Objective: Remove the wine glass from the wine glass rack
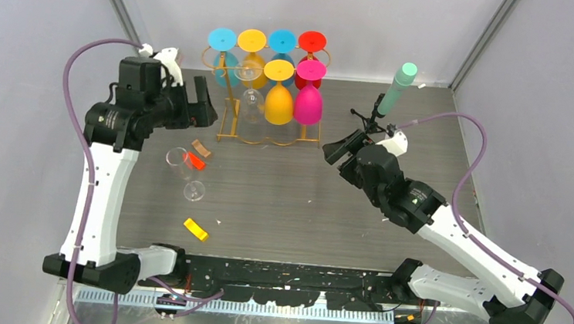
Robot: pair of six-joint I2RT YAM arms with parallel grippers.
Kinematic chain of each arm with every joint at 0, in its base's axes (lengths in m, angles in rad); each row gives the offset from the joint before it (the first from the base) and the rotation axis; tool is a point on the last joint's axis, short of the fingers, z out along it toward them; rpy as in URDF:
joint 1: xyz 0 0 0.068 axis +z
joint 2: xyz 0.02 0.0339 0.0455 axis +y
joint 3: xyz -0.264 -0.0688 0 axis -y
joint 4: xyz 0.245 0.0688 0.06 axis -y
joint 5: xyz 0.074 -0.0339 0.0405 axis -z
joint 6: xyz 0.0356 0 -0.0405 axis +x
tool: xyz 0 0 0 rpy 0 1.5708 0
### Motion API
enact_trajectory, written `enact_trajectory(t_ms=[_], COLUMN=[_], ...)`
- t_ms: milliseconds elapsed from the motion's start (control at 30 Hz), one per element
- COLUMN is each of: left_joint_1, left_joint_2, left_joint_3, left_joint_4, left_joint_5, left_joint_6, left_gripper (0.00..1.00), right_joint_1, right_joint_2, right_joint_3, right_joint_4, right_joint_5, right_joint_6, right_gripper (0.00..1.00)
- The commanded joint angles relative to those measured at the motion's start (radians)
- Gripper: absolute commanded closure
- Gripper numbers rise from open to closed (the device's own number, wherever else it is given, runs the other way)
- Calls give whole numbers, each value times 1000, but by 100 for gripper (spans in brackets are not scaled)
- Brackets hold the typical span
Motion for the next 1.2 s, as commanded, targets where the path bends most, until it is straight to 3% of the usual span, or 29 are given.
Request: enact_trajectory(t_ms=[0, 133, 233, 333, 400, 467, 567, 800, 1067, 1167], left_joint_1=[5, 6, 11, 13, 15, 16, 17, 17, 18, 18], left_joint_2=[-36, -26, -16, 14, 46, 69, 86, 109, 131, 165], left_joint_3=[3, -30, -93, -130, -144, -160, -178, -204, -185, -142], left_joint_4=[291, 462, 616, 698, 735, 794, 825, 843, 782, 742], left_joint_5=[297, 311, 320, 298, 296, 319, 280, 171, 154, 188], left_joint_6=[-113, -322, -514, -634, -683, -719, -751, -779, -709, -686], left_gripper=[2, 2, 10, 26, 42, 51, 49, 32, 33, 36], right_joint_1=[2, 3, 2, 3, 3, 3, 3, 3, 3, 3], right_joint_2=[28, 31, 27, 17, 7, -6, -33, -69, -147, -137], right_joint_3=[121, 137, 131, 116, 106, 94, 77, 73, 87, 92], right_joint_4=[-72, -96, -118, -120, -119, -105, -94, -101, -61, 3], right_joint_5=[-31, -75, -68, -57, -41, -26, -10, -25, -34, -86], right_joint_6=[-81, -52, -11, 27, 39, 43, 44, -7, -94, -124], right_gripper=[20, 21, 24, 34, 47, 54, 59, 64, 66, 77])
